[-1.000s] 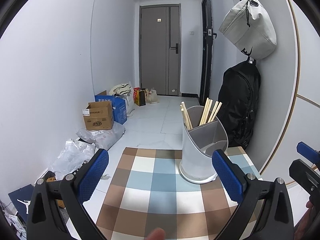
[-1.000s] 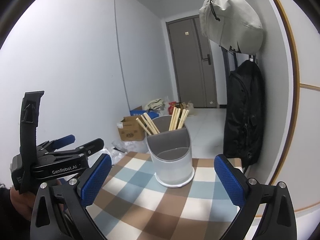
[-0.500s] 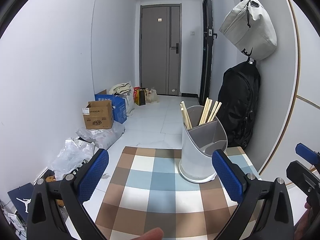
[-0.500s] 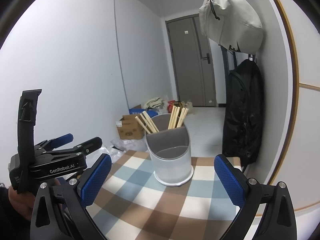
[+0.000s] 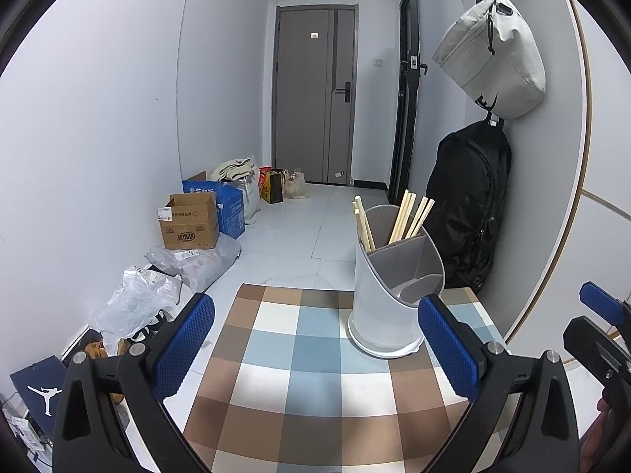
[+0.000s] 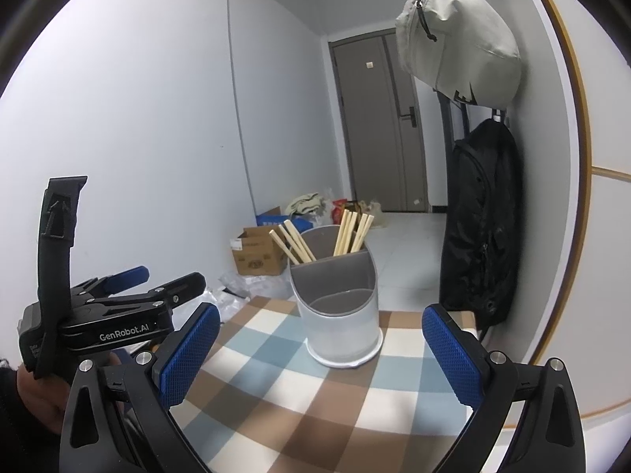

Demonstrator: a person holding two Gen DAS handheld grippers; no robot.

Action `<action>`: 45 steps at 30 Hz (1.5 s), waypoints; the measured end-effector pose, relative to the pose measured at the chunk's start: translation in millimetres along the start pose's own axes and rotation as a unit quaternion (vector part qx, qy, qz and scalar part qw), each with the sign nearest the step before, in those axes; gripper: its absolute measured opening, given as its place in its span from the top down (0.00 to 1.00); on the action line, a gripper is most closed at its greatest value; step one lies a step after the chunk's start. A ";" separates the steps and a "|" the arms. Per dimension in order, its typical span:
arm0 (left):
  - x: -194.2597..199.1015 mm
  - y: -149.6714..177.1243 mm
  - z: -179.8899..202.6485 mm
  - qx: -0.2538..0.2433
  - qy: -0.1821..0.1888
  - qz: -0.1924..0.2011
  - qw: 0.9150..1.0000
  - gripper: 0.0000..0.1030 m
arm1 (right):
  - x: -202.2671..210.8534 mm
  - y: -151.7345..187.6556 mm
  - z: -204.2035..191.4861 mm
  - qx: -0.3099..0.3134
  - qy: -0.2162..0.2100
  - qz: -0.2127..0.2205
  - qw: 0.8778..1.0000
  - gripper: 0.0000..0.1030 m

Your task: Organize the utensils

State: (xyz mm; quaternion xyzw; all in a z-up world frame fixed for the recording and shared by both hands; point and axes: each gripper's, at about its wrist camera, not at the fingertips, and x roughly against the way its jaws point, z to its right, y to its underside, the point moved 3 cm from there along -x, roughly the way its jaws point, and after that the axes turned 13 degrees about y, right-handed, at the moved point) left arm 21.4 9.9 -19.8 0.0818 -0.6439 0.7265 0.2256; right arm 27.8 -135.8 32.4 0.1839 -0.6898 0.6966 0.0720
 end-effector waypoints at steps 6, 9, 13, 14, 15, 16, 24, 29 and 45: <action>1.7 0.1 0.4 -0.003 0.002 0.002 1.000 0.02 | 1.9 -0.6 1.3 -0.005 0.002 0.004 1.000 0.00; 1.3 0.2 0.5 -0.002 0.005 -0.001 1.000 0.02 | 1.6 -0.5 1.0 -0.005 0.002 0.004 1.000 0.00; 1.0 0.3 0.3 -0.002 0.002 -0.002 1.000 0.02 | 1.3 -0.7 0.7 -0.004 0.000 0.003 1.000 0.00; 0.2 -0.1 0.0 -0.001 0.003 -0.003 1.000 0.02 | 1.1 -0.6 0.7 -0.004 -0.001 0.002 1.000 0.00; -0.3 -0.1 -0.3 0.001 0.004 -0.004 1.000 0.02 | 0.6 -0.3 0.7 -0.005 -0.001 0.002 1.000 0.00; -0.3 -0.1 -0.2 0.001 0.004 -0.004 1.000 0.02 | 0.2 -0.1 0.6 -0.005 0.000 0.001 1.000 0.00; -1.5 -0.8 -1.6 0.003 0.001 -0.005 1.000 0.02 | -2.4 0.7 1.1 -0.010 0.000 -0.004 1.000 0.00; -2.7 -0.3 -1.9 0.005 -0.001 -0.007 1.000 0.02 | -2.4 0.9 0.3 -0.009 -0.001 -0.005 1.000 0.00; -4.7 1.2 -4.3 0.013 -0.006 -0.005 1.000 0.02 | -2.5 1.9 0.5 -0.015 -0.007 -0.009 1.000 0.00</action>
